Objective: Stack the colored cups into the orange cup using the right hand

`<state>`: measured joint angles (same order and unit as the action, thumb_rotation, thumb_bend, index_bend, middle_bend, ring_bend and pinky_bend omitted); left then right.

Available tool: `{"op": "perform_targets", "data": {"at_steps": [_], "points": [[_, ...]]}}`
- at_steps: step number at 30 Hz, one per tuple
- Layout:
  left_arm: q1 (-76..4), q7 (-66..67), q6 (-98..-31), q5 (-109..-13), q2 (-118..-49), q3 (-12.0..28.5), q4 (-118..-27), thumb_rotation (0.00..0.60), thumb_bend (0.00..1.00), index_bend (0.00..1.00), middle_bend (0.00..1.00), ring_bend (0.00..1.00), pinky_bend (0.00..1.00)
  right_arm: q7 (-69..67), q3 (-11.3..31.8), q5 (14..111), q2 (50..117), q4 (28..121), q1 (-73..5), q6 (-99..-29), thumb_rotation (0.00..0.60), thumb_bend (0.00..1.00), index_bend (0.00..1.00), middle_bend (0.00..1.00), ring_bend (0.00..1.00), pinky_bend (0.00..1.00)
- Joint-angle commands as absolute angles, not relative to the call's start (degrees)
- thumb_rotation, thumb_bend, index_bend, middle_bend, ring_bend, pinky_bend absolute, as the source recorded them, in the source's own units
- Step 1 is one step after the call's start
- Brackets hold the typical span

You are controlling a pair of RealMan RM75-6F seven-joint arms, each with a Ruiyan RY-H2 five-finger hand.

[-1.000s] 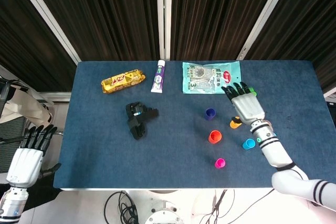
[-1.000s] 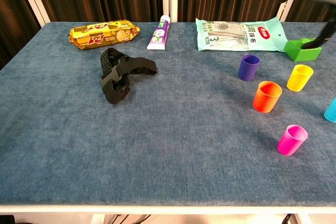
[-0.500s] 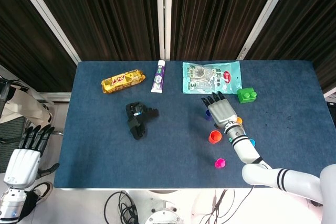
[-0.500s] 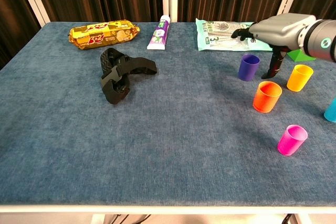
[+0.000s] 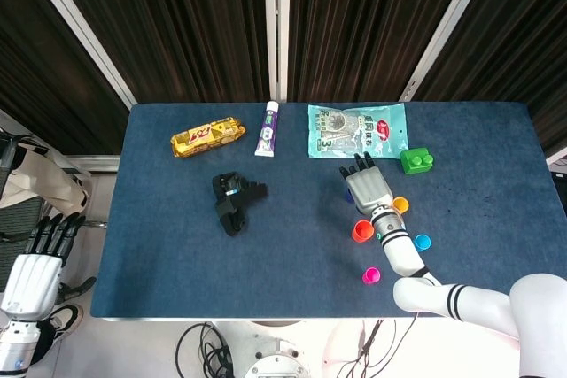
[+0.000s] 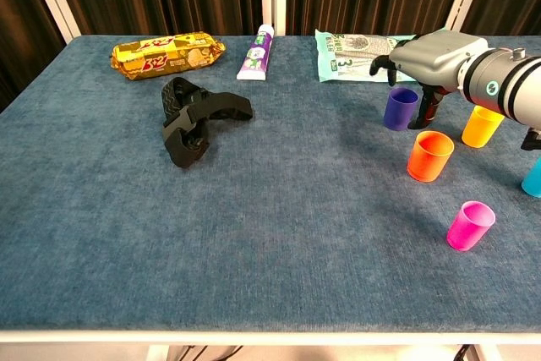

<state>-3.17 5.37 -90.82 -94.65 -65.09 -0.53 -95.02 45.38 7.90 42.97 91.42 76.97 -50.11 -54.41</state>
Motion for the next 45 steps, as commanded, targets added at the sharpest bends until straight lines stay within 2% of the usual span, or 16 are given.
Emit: {"op": "perform_targets", "data": {"at_steps": [1,6,15,20,27,32,45], "points": [[-3.2,5.3,-90.7,-94.6,-65.1,-0.5,-94.9,0.600,0.00,0.03,0.05,0.00,0.00,44.8,7.8,43.7,92.1,76.2,-49.9,-55.1,0.600,0.16,0.28,0.33,0.00,0.00],[-3.1,5.2,-90.5,-94.3,-65.1,-0.5,-94.9,0.600,0.00,0.03,0.05,0.00,0.00,44.5,7.7,44.5,92.8,74.9,-49.8,-55.7,0.600,0.17,0.39,0.39,0.03,0.00],[-3.2,5.5,-90.5,-94.3,-64.8,-0.4,-95.3,0.600,0.00,0.03,0.05,0.00,0.00,41.7,7.8,47.9,93.5,73.5,-48.6,-57.3,0.600,0.22,0.51,0.49,0.11,0.00],[-3.2,5.8,-90.3,-94.3,-64.7,-0.4,-95.5,0.600,0.00,0.03,0.05,0.00,0.00,38.6,8.2,51.4,91.3,75.9,-47.6,-58.8,0.600,0.23,0.53,0.51,0.12,0.00],[-3.6,6.6,-89.7,-94.3,-64.6,-0.2,-96.1,0.600,0.00,0.03,0.05,0.00,0.00,35.0,8.7,57.6,81.6,88.9,-44.7,-62.8,0.600,0.23,0.55,0.53,0.13,0.00],[-4.0,7.3,-89.1,-94.1,-64.8,-0.1,-96.5,0.600,0.00,0.03,0.05,0.00,0.00,33.7,7.2,61.7,75.7,96.2,-42.3,-64.7,0.600,0.23,0.57,0.54,0.14,0.00],[-3.6,8.4,-89.5,-94.4,-64.5,-0.4,-97.4,0.600,0.00,0.03,0.05,0.00,0.00,33.3,2.9,62.9,70.0,103.8,-39.7,-61.0,0.600,0.23,0.57,0.55,0.14,0.00]]}}
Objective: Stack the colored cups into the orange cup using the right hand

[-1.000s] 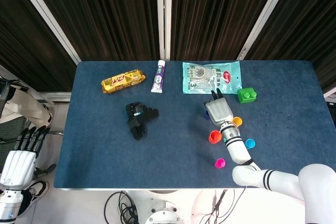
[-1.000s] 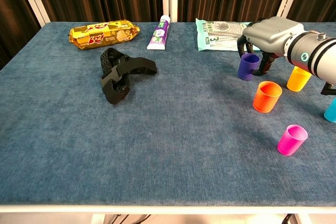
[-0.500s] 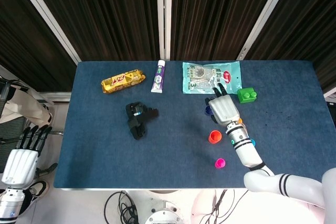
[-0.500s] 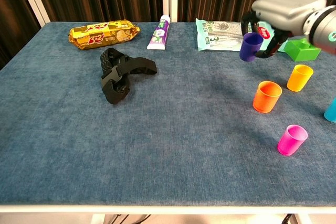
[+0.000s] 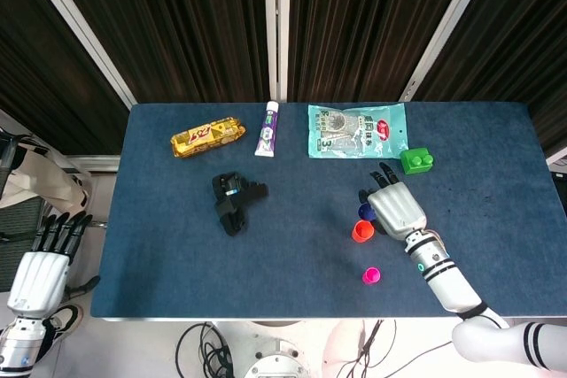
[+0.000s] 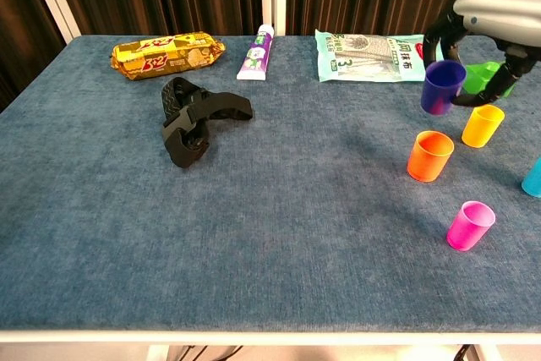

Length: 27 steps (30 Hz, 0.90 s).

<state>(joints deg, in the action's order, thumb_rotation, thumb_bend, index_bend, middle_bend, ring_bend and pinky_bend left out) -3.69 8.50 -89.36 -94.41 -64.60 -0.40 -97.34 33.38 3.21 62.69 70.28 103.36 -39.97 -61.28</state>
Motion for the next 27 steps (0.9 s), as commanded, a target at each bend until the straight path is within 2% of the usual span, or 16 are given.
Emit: {"op": "perform_targets", "data": {"at_steps": [1,19,24,27], "points": [[-3.5,8.4,-89.6,-94.4,-64.4,-0.5,-97.4,0.600,0.00,0.03,0.05,0.00,0.00,33.1,2.7,63.0,69.9,103.9,-39.5,-60.9,0.600,0.23,0.58,0.55,0.14,0.00],[-3.3,8.0,-89.6,-94.2,-64.6,-0.5,-96.9,0.600,0.00,0.03,0.05,0.00,0.00,28.7,1.9,63.2,71.3,101.6,-38.3,-57.5,0.600,0.23,0.58,0.54,0.18,0.00],[-3.3,7.8,-89.7,-94.2,-64.6,-0.5,-96.8,0.600,0.00,0.03,0.05,0.00,0.00,27.7,2.1,63.9,72.0,100.7,-38.2,-57.0,0.600,0.23,0.51,0.49,0.17,0.00],[-3.3,7.6,-89.7,-94.2,-64.6,-0.4,-96.8,0.600,0.00,0.03,0.05,0.00,0.00,27.4,1.9,64.3,71.8,100.6,-38.3,-56.3,0.600,0.22,0.40,0.41,0.12,0.00]]}}
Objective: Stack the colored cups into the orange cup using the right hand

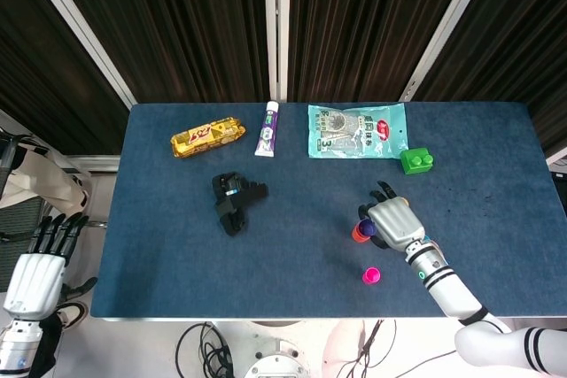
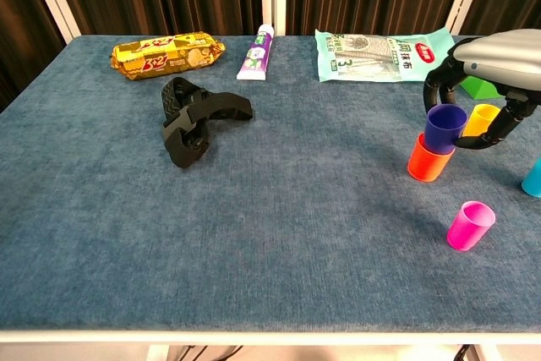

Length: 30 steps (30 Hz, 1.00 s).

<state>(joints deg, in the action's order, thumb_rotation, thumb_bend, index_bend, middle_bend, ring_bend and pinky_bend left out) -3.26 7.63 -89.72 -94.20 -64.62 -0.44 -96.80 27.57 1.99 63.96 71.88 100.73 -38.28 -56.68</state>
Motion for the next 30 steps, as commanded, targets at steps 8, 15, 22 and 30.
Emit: {"op": "perform_targets", "data": {"at_steps": [8,15,22,30], "points": [[-3.2,7.2,-89.7,-94.1,-64.6,-0.5,-96.5,0.600,0.00,0.03,0.05,0.00,0.00,25.8,2.1,65.2,70.3,101.4,-38.1,-55.9,0.600,0.15,0.17,0.23,0.00,0.00],[-3.3,7.1,-89.6,-94.3,-64.7,-0.5,-96.4,0.600,0.00,0.03,0.05,0.00,0.00,24.6,3.9,66.4,67.9,101.6,-36.9,-59.3,0.600,0.15,0.17,0.23,0.00,0.00],[-3.5,7.1,-89.4,-94.4,-64.9,-0.5,-96.3,0.600,0.00,0.03,0.05,0.00,0.00,26.7,6.3,60.1,70.1,94.2,-36.9,-60.0,0.600,0.15,0.17,0.24,0.00,0.00],[-3.6,7.3,-89.0,-94.1,-64.6,-0.4,-96.5,0.600,0.00,0.03,0.05,0.00,0.00,23.5,6.5,57.2,75.3,83.9,-37.4,-55.7,0.600,0.15,0.19,0.26,0.00,0.00]]}}
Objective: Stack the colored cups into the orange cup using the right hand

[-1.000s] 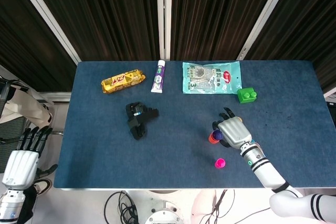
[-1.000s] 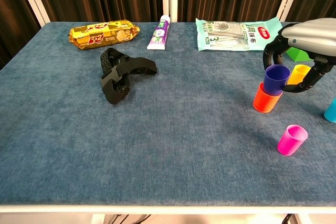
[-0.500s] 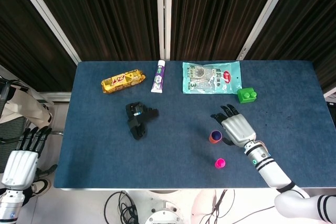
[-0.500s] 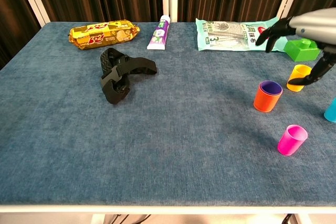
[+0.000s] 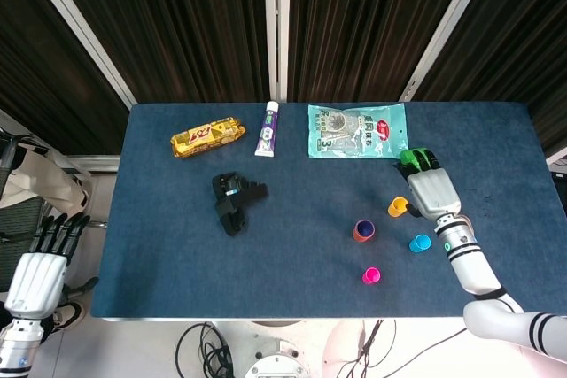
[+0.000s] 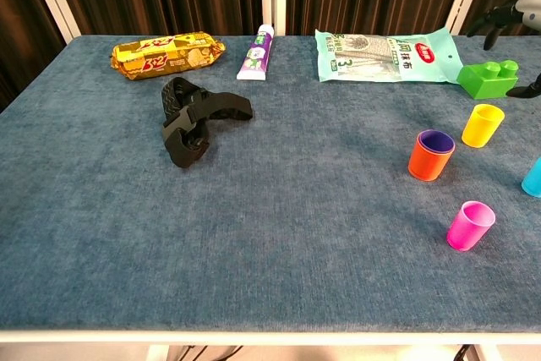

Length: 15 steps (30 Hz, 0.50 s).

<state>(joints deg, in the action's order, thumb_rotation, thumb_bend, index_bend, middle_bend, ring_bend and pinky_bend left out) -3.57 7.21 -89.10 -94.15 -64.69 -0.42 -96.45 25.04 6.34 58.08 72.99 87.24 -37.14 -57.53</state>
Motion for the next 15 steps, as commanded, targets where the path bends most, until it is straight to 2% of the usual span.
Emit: {"op": "perform_targets", "data": {"at_steps": [1,7,15], "points": [[-3.6,7.3,-88.9,-94.1,-64.6,-0.4,-96.6,0.600,0.00,0.03,0.05,0.00,0.00,23.3,6.5,57.3,75.7,83.3,-37.4,-55.4,0.600,0.15,0.20,0.26,0.00,0.00],[-3.7,7.7,-88.8,-93.9,-64.5,-0.3,-96.9,0.600,0.00,0.03,0.05,0.00,0.00,22.4,6.2,57.8,76.6,82.0,-37.6,-53.6,0.600,0.15,0.20,0.26,0.00,0.00],[-3.7,7.4,-88.9,-93.7,-64.5,-0.3,-96.8,0.600,0.00,0.03,0.05,0.00,0.00,20.7,6.5,59.8,75.2,83.8,-36.7,-54.9,0.600,0.15,0.21,0.26,0.00,0.00]]}}
